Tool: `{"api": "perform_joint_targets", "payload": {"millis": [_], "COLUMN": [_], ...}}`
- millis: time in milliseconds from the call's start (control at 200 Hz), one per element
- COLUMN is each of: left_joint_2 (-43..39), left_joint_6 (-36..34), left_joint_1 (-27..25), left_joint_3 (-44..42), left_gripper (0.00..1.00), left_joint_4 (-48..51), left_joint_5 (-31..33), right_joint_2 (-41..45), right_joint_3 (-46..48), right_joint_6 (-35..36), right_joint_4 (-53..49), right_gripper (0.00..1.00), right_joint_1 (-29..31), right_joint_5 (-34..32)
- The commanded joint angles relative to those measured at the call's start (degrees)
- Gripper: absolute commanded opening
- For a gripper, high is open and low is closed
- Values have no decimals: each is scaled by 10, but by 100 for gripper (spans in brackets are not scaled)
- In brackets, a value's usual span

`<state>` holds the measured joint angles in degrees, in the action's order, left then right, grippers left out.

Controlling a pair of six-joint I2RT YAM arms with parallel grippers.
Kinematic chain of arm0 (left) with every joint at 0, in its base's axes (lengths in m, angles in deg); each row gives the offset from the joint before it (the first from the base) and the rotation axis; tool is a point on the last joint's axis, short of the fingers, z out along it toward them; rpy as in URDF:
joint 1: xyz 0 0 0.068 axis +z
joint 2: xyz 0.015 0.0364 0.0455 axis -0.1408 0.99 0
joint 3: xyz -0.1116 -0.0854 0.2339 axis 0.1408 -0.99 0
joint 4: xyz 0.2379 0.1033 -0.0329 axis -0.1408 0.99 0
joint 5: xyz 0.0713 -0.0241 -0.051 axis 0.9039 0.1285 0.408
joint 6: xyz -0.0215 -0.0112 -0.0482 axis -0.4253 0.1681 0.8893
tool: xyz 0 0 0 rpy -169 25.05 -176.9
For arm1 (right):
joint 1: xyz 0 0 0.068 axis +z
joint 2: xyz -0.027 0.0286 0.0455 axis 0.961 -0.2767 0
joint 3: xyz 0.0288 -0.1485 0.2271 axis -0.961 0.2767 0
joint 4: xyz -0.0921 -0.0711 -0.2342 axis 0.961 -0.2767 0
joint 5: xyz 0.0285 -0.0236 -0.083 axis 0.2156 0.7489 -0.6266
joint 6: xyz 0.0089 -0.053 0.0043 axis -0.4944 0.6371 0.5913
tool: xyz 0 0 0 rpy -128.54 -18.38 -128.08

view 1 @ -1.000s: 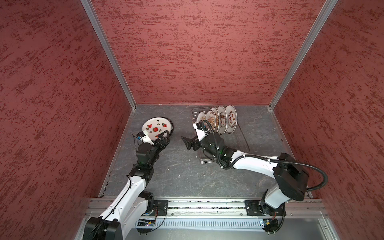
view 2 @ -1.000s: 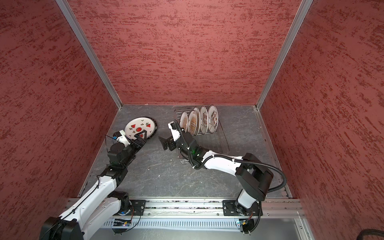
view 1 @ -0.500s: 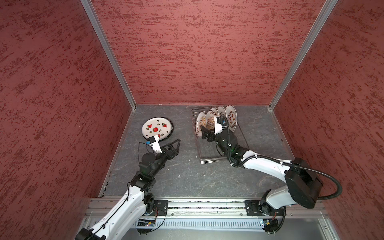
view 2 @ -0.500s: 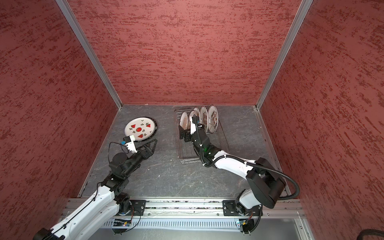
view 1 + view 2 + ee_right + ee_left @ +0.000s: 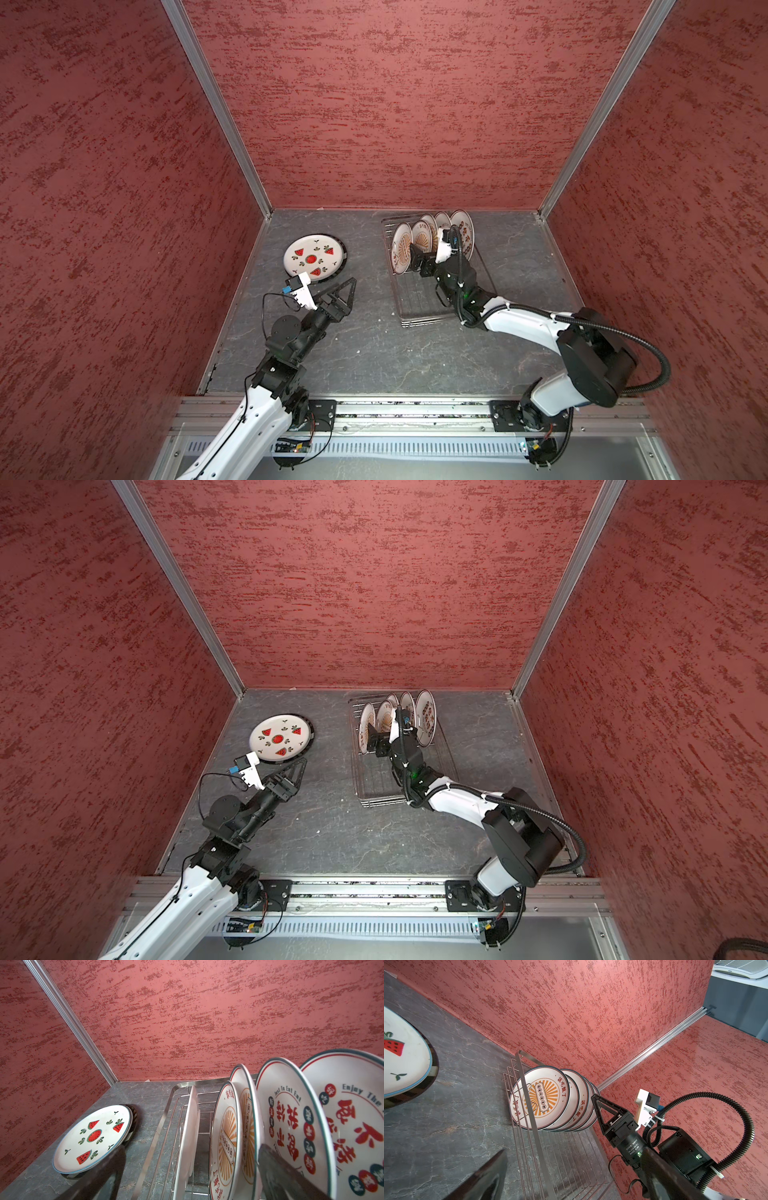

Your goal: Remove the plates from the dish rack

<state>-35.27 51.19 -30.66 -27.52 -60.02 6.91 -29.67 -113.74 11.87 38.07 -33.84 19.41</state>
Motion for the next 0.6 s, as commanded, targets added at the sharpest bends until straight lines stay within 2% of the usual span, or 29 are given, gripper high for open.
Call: {"api": "perform_joint_targets", "payload": {"millis": [0,185,361,456,521,591], "left_joint_2": [11,28,49,78,106,135], "left_joint_6": [-2,26,24,16,-1,-27], "left_joint_1": [-2,0,3,3,2,2], "left_joint_3": [22,-7,-16,-36,-52,-57], "left_gripper": [99,99,100,99,99,99], "left_joint_4": [15,-40,-56,-114,-189,-212], "left_joint_5": [-9,-28,-29,-58,-84,-96], "right_joint_2": [-1,29,77,95,98,94], "right_joint_3": [4,16,36,38,23,7], "right_joint_6": [-5,-9,3,2,-2,-6], "right_joint_4": [36,20,-9,-31,-71,-108], "right_gripper": [99,99,99,98,95,92], "right_joint_1": [-6,-21,-44,-65,-82,-96], "right_joint_5": [-5,5,-5,13,31,56]}}
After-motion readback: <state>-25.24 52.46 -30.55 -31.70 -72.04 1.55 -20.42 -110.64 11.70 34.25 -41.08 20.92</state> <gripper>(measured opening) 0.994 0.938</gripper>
